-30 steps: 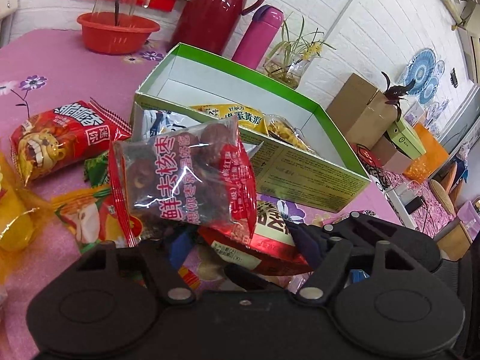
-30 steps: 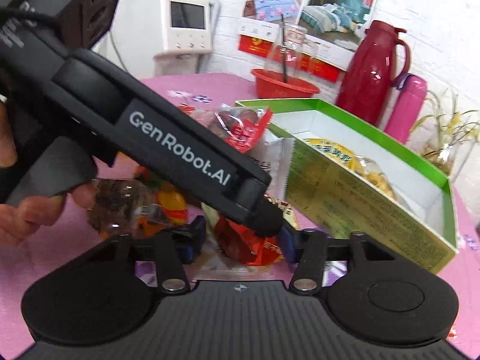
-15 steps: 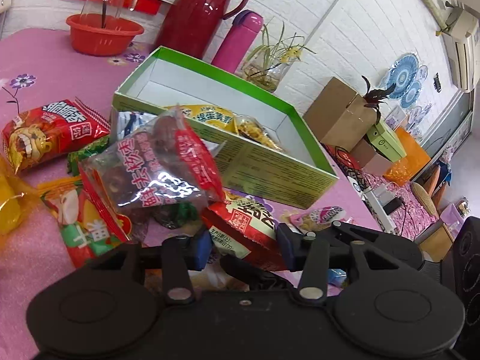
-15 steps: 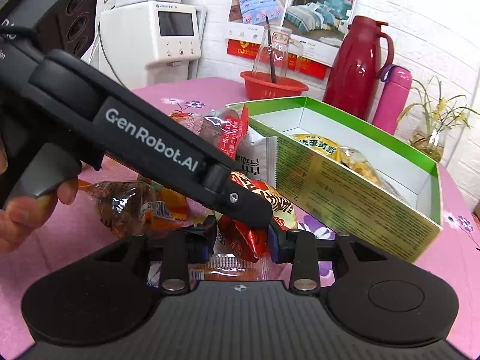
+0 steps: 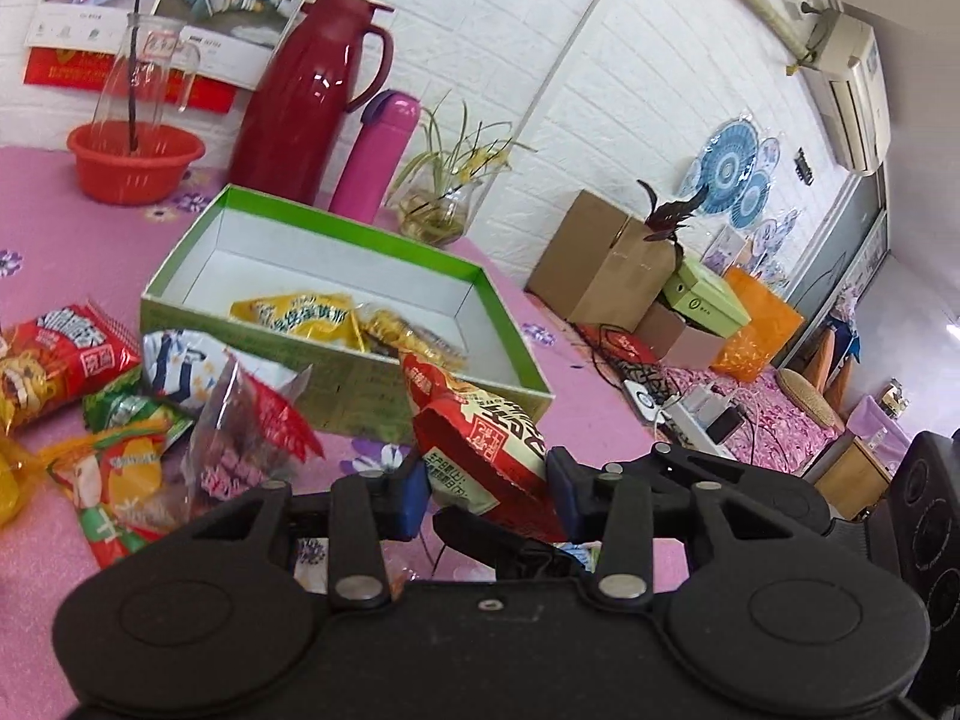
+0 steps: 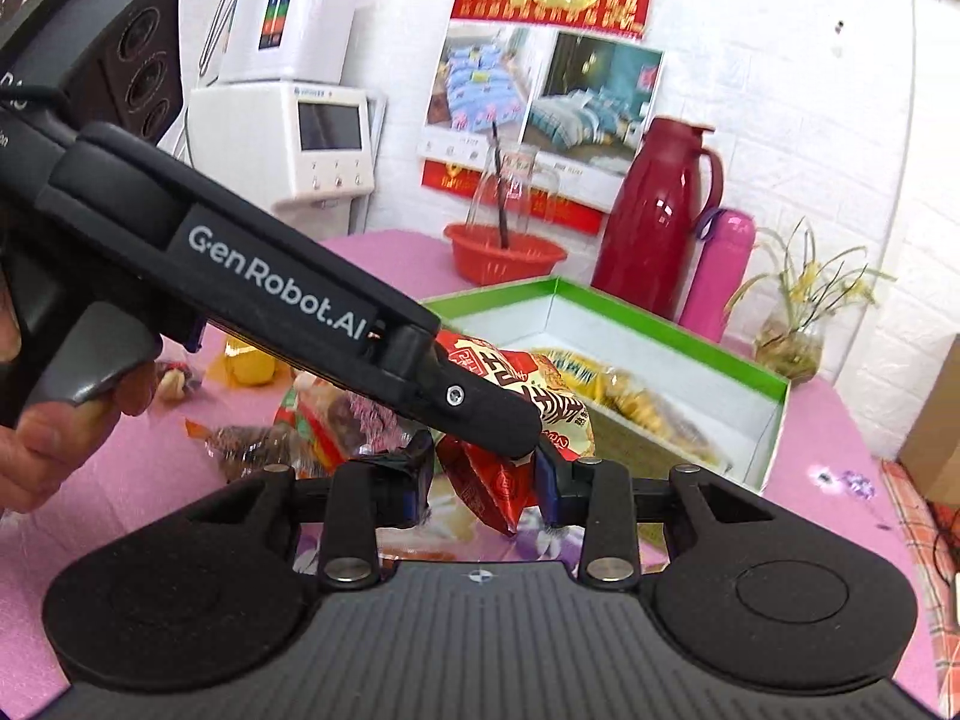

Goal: Organize snacks
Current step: 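Move the red bag with the left tool and drop it into the box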

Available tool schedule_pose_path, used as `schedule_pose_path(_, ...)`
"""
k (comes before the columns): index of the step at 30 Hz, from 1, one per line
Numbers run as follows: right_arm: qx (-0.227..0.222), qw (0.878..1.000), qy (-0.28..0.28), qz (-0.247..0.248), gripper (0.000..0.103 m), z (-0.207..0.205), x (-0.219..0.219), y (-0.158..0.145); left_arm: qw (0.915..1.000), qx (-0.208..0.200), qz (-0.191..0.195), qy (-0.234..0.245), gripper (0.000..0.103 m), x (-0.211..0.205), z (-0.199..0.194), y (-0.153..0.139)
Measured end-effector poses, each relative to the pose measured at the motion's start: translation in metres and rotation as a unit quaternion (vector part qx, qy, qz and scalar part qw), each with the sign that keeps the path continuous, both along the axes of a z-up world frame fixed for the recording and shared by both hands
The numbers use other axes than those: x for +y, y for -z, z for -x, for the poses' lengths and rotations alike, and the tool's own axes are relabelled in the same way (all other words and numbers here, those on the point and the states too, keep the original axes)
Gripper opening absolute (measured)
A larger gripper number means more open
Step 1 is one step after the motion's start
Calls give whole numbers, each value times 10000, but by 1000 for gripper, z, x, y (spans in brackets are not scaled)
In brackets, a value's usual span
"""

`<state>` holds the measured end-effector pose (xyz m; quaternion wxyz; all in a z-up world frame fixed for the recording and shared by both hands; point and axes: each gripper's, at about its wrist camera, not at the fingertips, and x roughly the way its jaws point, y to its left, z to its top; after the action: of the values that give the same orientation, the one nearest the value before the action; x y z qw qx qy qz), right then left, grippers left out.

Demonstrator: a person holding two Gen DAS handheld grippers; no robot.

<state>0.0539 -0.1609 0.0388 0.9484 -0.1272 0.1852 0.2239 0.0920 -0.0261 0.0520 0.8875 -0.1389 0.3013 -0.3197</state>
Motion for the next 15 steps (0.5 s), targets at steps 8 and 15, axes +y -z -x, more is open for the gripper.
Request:
schedule_pose_path(8, -319, 9994, -37, 125, 60, -7, 8, -5, 9998, -132, 148, -58, 24, 9, -10, -3)
schedule_pose_path(15, -396, 9991, -117, 129, 60, -25, 12, -7, 9996, -136, 203, -120, 24, 16, -25, -5)
